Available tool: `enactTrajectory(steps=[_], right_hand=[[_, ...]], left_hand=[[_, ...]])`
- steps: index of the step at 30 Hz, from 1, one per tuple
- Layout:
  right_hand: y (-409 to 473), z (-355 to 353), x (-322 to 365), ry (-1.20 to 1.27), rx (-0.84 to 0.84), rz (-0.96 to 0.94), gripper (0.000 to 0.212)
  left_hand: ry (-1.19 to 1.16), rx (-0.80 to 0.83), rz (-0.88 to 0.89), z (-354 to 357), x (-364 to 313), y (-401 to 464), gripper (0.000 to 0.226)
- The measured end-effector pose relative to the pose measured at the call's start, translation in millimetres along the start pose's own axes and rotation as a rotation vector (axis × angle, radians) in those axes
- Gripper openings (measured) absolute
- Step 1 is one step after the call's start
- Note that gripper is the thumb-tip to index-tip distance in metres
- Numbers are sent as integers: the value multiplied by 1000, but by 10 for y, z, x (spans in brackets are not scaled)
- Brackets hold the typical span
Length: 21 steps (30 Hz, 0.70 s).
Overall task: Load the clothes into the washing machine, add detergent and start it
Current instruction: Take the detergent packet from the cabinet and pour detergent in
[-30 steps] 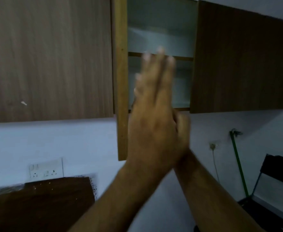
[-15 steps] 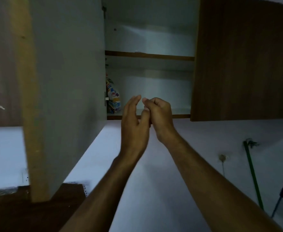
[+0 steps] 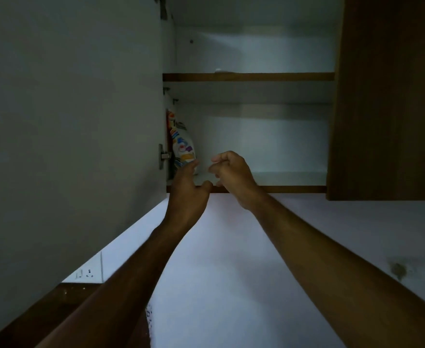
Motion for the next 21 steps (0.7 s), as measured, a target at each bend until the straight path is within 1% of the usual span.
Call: enactTrajectory(steps=[3, 8, 10, 13, 17, 21], right_hand=[[258, 87, -51, -23, 84, 36, 44], [643, 317, -156, -18, 181, 89, 59], [813, 419, -238, 21, 208, 111, 65], [1044, 595, -317, -37, 207, 131, 77], [1339, 788, -388, -89, 167, 151, 81], [1465, 826, -535, -115, 153, 204, 75]], left_hand=[[6, -8, 6, 9, 150, 207, 59], [31, -15, -31, 25, 416, 561, 67], [49, -46, -25, 12, 590, 722, 67], [82, -118, -29, -21, 764, 882, 65], [-18, -172, -55, -37, 772, 1056, 68], [27, -169, -149, -12, 869, 1209, 71]])
Point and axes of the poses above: each hand's wrist, its own y-axis towards the middle knuckle, its own z-axis out of the palm, x = y × z, the point moved 3 cm from there along y, towards the middle knuckle, and after that the axes turned 11 degrees about x, right-handed, at the moved point
